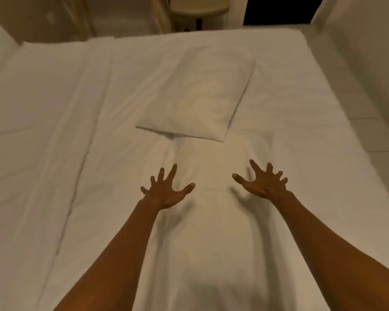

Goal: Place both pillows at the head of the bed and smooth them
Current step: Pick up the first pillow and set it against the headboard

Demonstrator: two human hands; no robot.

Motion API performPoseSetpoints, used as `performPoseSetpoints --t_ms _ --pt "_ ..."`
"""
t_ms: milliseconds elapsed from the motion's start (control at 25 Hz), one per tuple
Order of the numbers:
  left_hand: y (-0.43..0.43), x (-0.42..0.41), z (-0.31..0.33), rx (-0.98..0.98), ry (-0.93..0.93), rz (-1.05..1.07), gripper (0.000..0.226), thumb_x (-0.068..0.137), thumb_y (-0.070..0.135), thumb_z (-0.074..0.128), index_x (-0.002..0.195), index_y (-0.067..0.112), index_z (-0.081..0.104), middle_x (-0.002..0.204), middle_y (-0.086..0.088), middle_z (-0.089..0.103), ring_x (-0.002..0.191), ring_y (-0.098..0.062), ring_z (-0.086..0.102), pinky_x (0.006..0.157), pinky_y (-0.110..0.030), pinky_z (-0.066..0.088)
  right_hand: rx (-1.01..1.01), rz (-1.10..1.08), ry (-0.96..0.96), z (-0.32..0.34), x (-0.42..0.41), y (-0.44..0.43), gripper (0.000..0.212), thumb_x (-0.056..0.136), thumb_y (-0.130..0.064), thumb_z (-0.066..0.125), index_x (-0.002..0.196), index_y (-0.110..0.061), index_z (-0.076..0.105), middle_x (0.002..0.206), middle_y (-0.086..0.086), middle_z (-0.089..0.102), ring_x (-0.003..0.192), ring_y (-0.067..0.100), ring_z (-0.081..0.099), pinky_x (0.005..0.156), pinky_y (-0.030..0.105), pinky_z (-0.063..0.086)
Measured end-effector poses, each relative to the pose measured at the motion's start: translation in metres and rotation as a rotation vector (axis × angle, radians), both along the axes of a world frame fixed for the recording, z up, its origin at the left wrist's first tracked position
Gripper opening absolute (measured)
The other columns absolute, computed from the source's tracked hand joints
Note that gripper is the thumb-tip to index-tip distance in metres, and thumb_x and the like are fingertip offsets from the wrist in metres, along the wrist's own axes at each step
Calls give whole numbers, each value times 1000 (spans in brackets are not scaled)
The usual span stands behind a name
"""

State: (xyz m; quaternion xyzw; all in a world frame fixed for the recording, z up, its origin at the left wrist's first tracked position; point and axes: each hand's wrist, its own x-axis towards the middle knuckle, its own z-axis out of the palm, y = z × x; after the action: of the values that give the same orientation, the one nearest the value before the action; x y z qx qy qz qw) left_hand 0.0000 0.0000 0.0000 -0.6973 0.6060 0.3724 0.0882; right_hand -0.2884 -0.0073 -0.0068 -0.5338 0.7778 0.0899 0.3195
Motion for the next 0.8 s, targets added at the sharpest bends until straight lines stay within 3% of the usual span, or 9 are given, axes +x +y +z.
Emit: performPoseSetpoints --t_ms 160,320,480,800 --pt "-12 -37 -102 -60 149 169 110 66 91 48 148 56 -14 167 0 -12 153 -38 -1 117 -69 7 -40 -205 -84 -95 -2 0 114 58 -101 39 152 -56 -8 168 13 -6 146 56 11 117 67 13" --pt "15 -61 -172 -283 241 377 108 62 91 56 145 64 -7 167 -2 6 151 -31 16 116 -63 23 -224 -301 -186 -159 7 24 110 60 -99 46 144 -66 -16 168 11 -8 148 53 12 118 66 18" --pt "15 -58 -176 -318 265 445 107 62 90 58 146 62 -4 165 -4 16 151 -28 20 117 -61 21 -237 -369 -195 -159 1 36 111 58 -99 48 143 -68 -17 168 13 -3 150 49 11 120 64 11" --pt "26 -73 -164 -213 225 463 119 50 100 44 146 59 -13 167 -3 7 150 -35 19 112 -71 22 -251 -352 -367 -144 12 44 124 46 -103 46 145 -64 -17 168 4 -3 149 40 25 115 63 31"
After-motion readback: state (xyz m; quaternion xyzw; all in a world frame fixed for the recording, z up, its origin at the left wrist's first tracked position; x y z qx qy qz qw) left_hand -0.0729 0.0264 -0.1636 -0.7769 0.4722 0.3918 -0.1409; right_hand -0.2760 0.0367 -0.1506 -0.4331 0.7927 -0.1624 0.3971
